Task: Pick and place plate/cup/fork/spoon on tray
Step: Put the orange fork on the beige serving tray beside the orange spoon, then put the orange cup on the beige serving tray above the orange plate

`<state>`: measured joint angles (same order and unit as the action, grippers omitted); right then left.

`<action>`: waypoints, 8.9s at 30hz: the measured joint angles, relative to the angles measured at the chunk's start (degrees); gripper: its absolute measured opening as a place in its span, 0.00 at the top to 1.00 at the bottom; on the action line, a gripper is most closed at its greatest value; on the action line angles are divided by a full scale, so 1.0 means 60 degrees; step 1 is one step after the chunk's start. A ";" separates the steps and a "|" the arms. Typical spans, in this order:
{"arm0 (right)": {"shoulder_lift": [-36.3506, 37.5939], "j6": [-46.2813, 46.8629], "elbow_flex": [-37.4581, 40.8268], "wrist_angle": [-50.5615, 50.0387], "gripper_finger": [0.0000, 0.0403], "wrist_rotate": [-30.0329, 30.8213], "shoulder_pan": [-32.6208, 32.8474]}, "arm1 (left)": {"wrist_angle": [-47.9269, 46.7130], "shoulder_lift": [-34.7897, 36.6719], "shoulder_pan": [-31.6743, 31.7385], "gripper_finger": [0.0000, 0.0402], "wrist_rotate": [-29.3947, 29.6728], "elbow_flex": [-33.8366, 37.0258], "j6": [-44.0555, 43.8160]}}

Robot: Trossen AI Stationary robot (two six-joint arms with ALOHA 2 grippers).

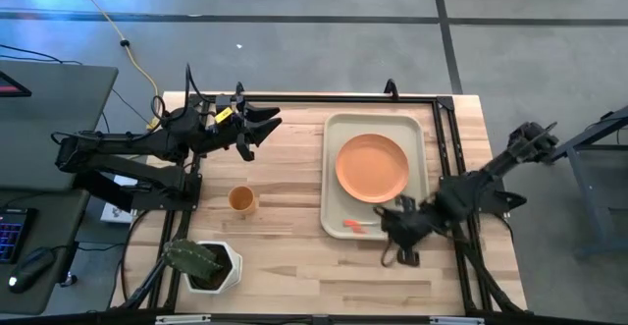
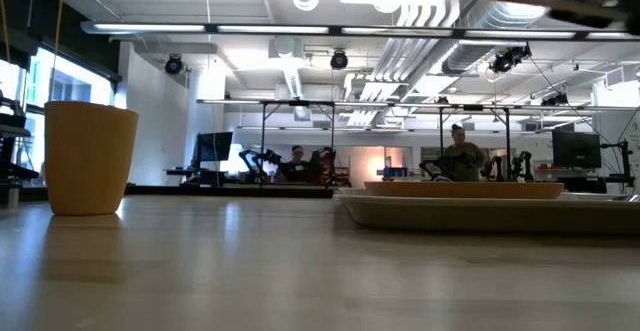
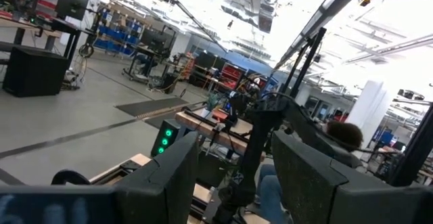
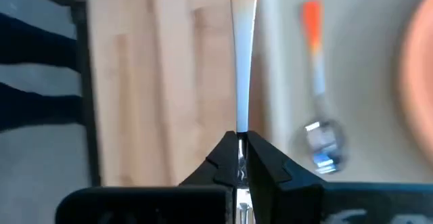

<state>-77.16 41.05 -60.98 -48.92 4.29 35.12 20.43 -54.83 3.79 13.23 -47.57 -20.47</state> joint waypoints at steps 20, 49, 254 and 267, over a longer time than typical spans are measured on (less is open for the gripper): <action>-0.2930 -0.4282 -0.1567 -0.2633 0.99 0.0039 -0.2456 | 0.0018 -0.0003 0.0000 0.55 0.0000 0.0000 0.0022; -0.3505 -0.4022 0.0118 -0.0474 0.99 -0.0477 -0.3324 | 0.0074 -0.0004 0.0000 0.55 -0.0040 0.0000 0.0018; 0.7409 -0.2819 0.4541 0.9650 0.70 0.3784 -0.4500 | -1.5487 -0.3821 -0.1242 0.55 -0.1682 -0.3167 0.4742; 0.7351 -0.2749 0.4541 0.9405 0.70 0.3735 -0.4500 | -1.3963 -0.3641 -0.1337 0.55 -0.1642 -0.1278 0.3769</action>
<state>-33.06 24.56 -33.74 7.51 26.70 8.12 -63.35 -76.67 -4.23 3.38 -55.24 2.15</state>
